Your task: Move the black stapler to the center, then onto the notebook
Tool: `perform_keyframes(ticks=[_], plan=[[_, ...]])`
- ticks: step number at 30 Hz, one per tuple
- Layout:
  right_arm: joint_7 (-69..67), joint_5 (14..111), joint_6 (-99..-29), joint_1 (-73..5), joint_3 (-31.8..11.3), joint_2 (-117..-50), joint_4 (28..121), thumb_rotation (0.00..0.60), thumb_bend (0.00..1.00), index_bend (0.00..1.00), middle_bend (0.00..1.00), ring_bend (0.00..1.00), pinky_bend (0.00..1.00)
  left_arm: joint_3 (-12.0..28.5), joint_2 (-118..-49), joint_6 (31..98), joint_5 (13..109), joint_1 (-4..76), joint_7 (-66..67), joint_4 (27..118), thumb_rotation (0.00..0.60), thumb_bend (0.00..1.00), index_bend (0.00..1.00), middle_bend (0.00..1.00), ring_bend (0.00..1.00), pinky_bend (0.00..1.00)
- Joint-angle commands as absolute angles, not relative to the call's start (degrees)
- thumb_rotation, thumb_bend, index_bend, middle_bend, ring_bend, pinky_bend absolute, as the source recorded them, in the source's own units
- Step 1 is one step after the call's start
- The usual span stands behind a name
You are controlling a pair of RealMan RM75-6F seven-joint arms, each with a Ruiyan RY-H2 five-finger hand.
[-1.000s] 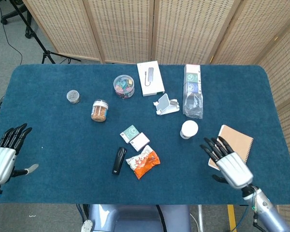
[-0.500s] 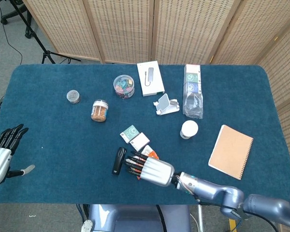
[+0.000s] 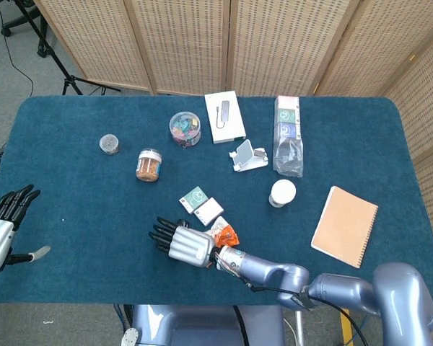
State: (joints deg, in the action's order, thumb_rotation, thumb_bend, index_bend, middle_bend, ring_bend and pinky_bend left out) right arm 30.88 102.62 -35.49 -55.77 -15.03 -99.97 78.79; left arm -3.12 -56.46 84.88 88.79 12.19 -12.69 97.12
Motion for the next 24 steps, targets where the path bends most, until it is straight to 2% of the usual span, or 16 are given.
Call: perform_keyframes(ticks=[1, 7, 10, 12, 15, 18, 24], plan=[[34.6, 99.1, -34.5, -56.9, -15.8, -102.2, 76.7, 0.6, 0.19, 0.19, 0.07, 0.0, 0.0, -2.9, -56.3, 84.4, 88.8, 12.1, -13.3, 97.0, 0.6, 0.0, 0.0, 0.0, 0.0, 0.0], [40.1, 95.5, -33.8, -57.9, -15.5, -104.5, 73.9, 0.6, 0.21, 0.25, 0.11, 0.0, 0.0, -2.6, -55.7, 83.5, 89.2, 12.0, -14.2, 97.0, 0.6, 0.0, 0.0, 0.0, 0.0, 0.0], [41.7, 94.1, -33.8, -58.3, -15.0, -105.2, 73.3, 0.6, 0.24, 0.31, 0.17, 0.04, 0.0, -2.4, -55.6, 83.0, 89.2, 12.0, -14.4, 97.1, 0.6, 0.0, 0.0, 0.0, 0.0, 0.0], [42.2, 93.7, -34.3, -58.5, -14.3, -105.6, 73.0, 0.6, 0.29, 0.36, 0.23, 0.09, 0.02, -2.3, -55.5, 82.7, 89.2, 12.0, -14.7, 97.2, 0.6, 0.0, 0.0, 0.0, 0.0, 0.0], [41.5, 93.8, -35.5, -58.9, -13.3, -106.2, 72.2, 0.6, 0.37, 0.47, 0.36, 0.19, 0.12, -2.1, -55.4, 82.3, 89.4, 12.0, -14.8, 97.2, 0.6, 0.0, 0.0, 0.0, 0.0, 0.0], [40.2, 95.0, -37.3, -59.4, -11.8, -106.7, 70.8, 0.6, 0.43, 0.54, 0.44, 0.24, 0.17, -2.1, -55.3, 82.1, 89.7, 12.0, -15.2, 97.3, 0.6, 0.0, 0.0, 0.0, 0.0, 0.0], [37.4, 96.2, -40.7, -59.9, -10.4, -106.5, 70.0, 0.6, 0.57, 0.57, 0.48, 0.28, 0.22, -1.9, -55.1, 81.6, 89.9, 11.9, -15.8, 97.3, 0.6, 0.0, 0.0, 0.0, 0.0, 0.0]])
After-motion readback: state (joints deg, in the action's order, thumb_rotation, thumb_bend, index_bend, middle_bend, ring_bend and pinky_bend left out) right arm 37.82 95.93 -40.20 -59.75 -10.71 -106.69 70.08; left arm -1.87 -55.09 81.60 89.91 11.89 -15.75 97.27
